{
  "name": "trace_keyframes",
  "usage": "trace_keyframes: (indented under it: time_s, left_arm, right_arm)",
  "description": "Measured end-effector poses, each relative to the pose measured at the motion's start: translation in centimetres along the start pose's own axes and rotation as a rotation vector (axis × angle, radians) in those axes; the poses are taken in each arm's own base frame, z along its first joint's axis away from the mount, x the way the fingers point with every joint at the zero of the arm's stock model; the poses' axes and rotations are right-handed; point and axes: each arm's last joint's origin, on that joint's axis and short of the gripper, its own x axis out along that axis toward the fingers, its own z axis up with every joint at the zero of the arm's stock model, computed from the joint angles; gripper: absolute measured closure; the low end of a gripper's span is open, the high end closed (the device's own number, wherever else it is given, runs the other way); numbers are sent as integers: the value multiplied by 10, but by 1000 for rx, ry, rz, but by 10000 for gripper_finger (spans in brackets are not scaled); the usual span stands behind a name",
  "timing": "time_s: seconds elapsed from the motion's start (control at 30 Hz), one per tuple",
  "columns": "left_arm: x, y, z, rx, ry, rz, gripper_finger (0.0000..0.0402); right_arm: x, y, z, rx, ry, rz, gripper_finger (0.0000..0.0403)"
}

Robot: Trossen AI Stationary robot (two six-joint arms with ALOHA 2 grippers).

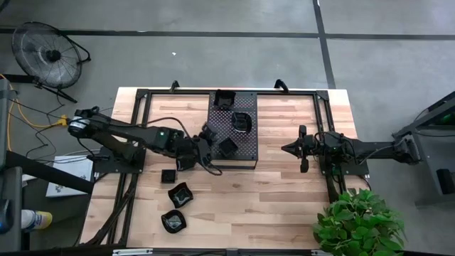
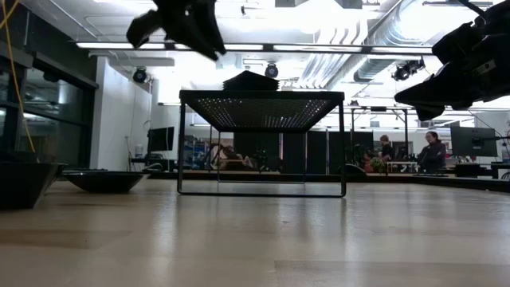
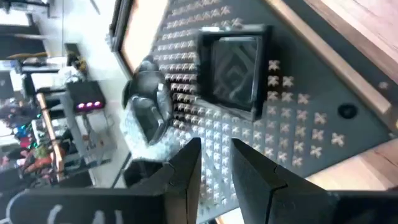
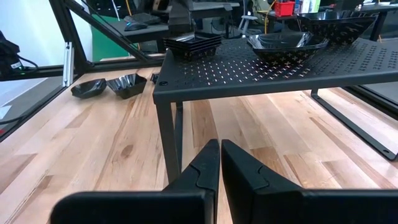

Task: Pick & Place Mini shaped plates
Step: Stack the black leaf shape plate on top of the other black leaf shaped plate on the shelf

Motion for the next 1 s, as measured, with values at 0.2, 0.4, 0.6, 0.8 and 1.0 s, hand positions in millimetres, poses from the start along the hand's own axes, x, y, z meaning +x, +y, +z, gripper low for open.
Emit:
trace_keyframes:
  time_s: [0.2,0.4,0.6,0.8,1.0]
  left_arm:
    - [-28,1,-21,-99,21,-48,320]
    - [-51,-8,-47,-245,141,-132,320]
    - [-57,-18,-61,-444,245,-168,320]
    - [-44,-40,-68,-504,332,-196,321]
    - [-28,-60,-74,-602,366,-231,321]
  right_arm:
    - [1,0,0,0,7,-1,391]
    - [1,0,-1,0,11,-1,391]
    - [1,0,-1,0,12,-1,391]
    - [1,0,-1,0,13,-2,391]
    - [1,0,-1,0,13,-2,391]
